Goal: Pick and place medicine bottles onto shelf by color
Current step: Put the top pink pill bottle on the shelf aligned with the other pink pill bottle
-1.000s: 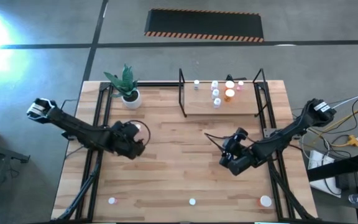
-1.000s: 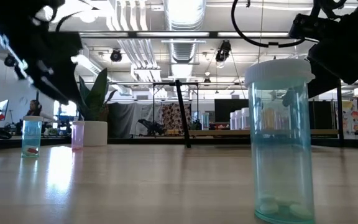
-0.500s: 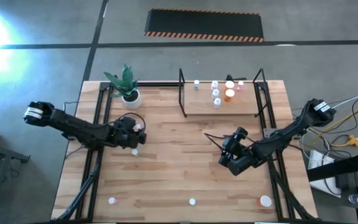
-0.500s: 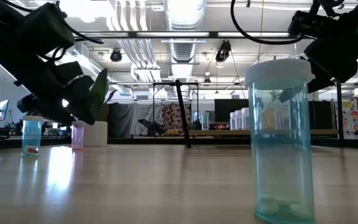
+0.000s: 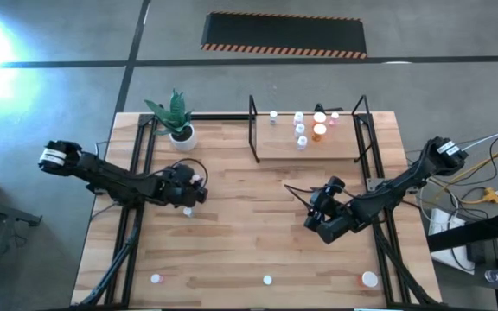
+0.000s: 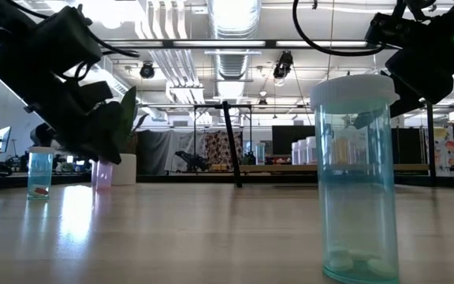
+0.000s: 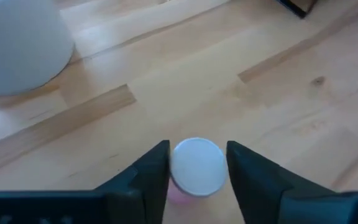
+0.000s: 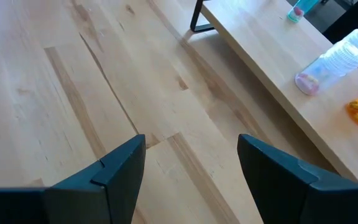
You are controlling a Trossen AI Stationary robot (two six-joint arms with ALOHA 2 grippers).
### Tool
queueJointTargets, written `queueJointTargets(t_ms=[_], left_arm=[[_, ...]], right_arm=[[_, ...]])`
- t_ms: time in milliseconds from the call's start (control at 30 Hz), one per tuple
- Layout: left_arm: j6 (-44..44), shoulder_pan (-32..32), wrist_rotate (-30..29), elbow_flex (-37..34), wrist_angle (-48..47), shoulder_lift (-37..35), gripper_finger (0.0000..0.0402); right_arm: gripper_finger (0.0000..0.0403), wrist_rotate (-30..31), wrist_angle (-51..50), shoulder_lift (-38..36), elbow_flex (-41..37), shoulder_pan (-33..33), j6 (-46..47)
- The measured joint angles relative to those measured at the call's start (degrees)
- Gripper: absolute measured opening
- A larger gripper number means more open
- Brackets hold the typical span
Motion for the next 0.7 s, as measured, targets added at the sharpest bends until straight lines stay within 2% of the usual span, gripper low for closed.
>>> queueJointTargets(t_ms=[133,200,367,433,500,633,700], left_arm=[[6.23,-0.26,1.75,2.48,1.07,0.02,0.0109],[10.61,-0.26,3.79,3.41,5.11,0.50,0.0098],[25.94,-0.26,13.25,3.76,31.64,4.92,0.0092],[30.93,-0.26,18.39,4.13,42.95,8.67,0.0093],[34.38,-0.26,23.15,5.85,50.61,13.05,0.0093],[38.07,-0.26,27.88,13.34,51.93,22.07,0.0093],[40.01,-0.26,29.53,17.74,51.73,26.31,0.0093]], right_arm=[[0.0244,-0.39,-0.09,-0.62,0.00,0.00,-0.04],[0.0244,-0.64,-0.08,-1.17,0.00,0.06,-0.29],[0.0244,-2.10,4.38,-0.76,-2.12,1.51,-7.44],[0.0244,-5.05,12.82,-0.46,-5.03,1.77,-11.23],[0.0244,-8.51,27.20,0.01,-8.90,1.73,-15.85],[0.0244,-11.08,55.39,2.23,-15.09,0.51,-22.84],[0.0244,-10.88,61.91,3.76,-15.89,-0.84,-24.01]])
